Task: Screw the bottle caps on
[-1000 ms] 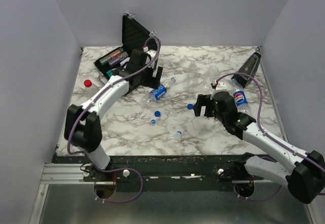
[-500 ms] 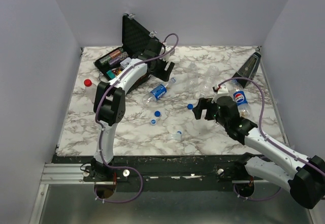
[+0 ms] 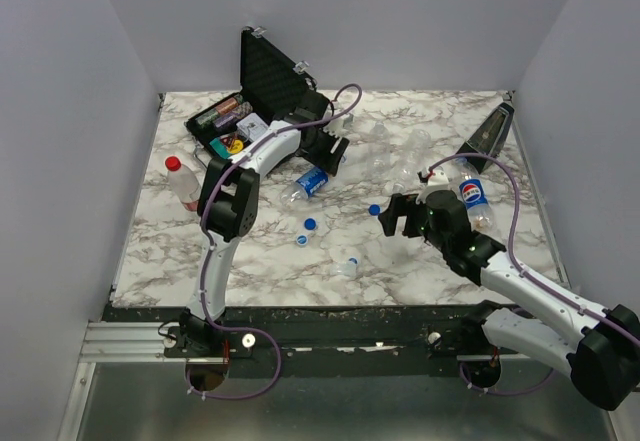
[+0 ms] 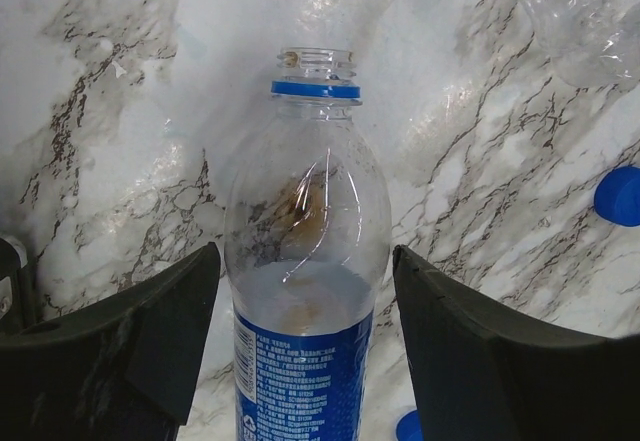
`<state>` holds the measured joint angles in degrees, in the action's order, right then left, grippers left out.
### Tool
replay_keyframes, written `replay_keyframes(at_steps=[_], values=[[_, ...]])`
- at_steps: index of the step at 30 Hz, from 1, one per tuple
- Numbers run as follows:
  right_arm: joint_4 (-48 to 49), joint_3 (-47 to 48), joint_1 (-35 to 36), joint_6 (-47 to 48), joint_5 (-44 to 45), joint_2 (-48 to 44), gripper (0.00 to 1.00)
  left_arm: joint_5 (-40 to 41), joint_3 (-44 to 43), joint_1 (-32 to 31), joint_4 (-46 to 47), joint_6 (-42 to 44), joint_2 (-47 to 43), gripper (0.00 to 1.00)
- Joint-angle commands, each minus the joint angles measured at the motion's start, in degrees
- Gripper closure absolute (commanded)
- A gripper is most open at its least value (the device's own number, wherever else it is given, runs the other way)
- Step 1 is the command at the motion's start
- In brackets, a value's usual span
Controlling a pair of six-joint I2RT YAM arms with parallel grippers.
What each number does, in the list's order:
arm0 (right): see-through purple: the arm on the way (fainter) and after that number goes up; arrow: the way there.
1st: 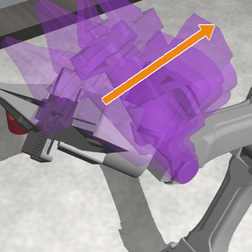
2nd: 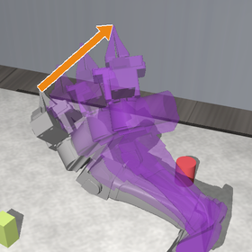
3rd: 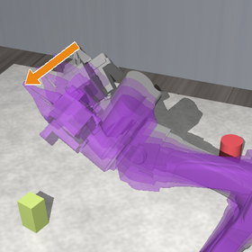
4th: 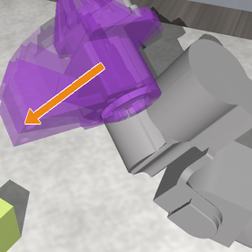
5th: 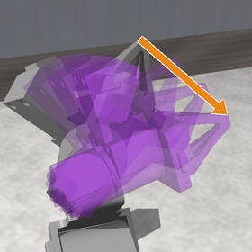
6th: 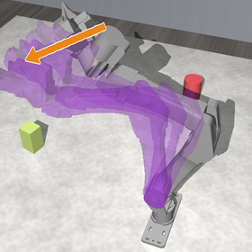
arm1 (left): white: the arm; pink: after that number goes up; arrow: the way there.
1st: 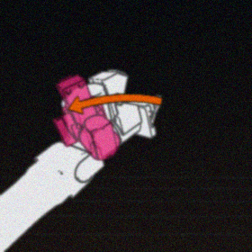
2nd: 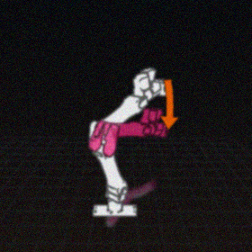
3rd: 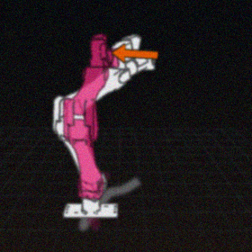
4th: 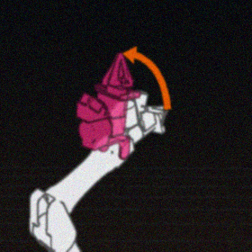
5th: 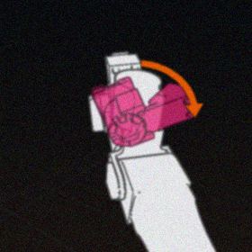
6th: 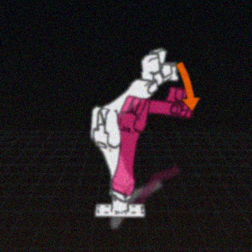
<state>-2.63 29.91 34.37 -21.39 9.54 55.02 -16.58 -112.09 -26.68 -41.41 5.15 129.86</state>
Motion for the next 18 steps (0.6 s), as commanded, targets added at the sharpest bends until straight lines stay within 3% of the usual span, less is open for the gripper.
replay_keyframes(at_steps=[1,9,18], values=[[1.32,-0.56,-0.53,0.47,-0.93,0.44,0.01,-0.03,-2.51,-0.39,-0.43,0.04,2.15,0.24],[1.32,-0.56,-0.53,0.73,-1.10,0.43,0.01,0.23,-1.55,-0.92,-0.25,0.65,2.06,0.32],[1.14,-0.64,-0.53,0.82,-1.02,-0.01,0.01,-0.30,0.74,-1.18,0.27,0.83,2.59,0.29]])
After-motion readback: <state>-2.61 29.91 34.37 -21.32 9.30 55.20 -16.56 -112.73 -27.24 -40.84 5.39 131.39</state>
